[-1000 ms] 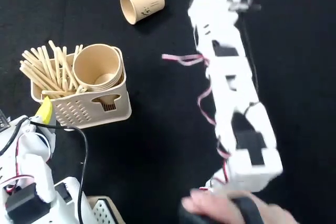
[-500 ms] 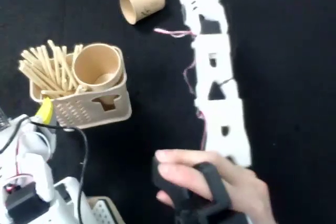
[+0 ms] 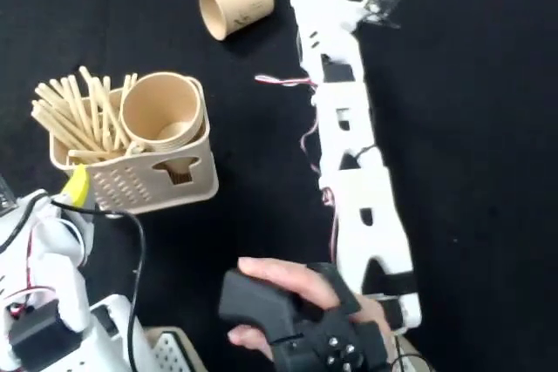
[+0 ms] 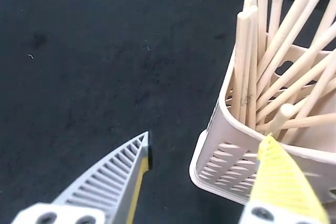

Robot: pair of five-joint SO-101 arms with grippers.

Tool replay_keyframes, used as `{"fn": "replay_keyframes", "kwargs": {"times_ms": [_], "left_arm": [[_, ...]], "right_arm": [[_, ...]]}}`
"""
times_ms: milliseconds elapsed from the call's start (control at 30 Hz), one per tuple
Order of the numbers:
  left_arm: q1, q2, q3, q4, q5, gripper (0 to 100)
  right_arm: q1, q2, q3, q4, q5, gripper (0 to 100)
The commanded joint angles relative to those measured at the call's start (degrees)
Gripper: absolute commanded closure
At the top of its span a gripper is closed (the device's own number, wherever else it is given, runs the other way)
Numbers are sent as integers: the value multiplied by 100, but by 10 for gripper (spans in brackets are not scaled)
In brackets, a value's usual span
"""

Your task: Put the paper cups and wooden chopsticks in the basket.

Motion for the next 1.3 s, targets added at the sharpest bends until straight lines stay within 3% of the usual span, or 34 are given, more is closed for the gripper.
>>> {"fn": "replay_keyframes", "kwargs": {"times_ms": [0,167,333,467,600,733,867,1000,1133,1267], "left_arm": [[4,-26,-13,-114,53,680],[4,-26,-13,-114,53,680],[4,-26,-13,-114,53,680],[4,-26,-4,-220,53,680],[-4,-26,-4,-448,53,680],[-4,-26,-127,-536,53,680],[-4,-26,-251,-958,360,680],[92,44,-418,-2180,914,680],[989,413,-734,-3270,1152,680],[2097,1662,-1763,-3429,1152,680]], "right_arm": [[-62,-295,-48,9,-352,985],[53,-295,-435,211,-633,985],[413,-286,-1464,1574,-985,983],[826,-611,-1446,2321,-967,983],[1143,-1218,-1473,3640,-967,983],[1081,-2079,-1464,5653,-914,984],[879,-2993,-1464,7262,79,984],[809,-3776,-1464,8360,1284,984],[941,-4391,-1464,9354,2804,984],[1336,-4831,-1358,9767,4352,986]]}}
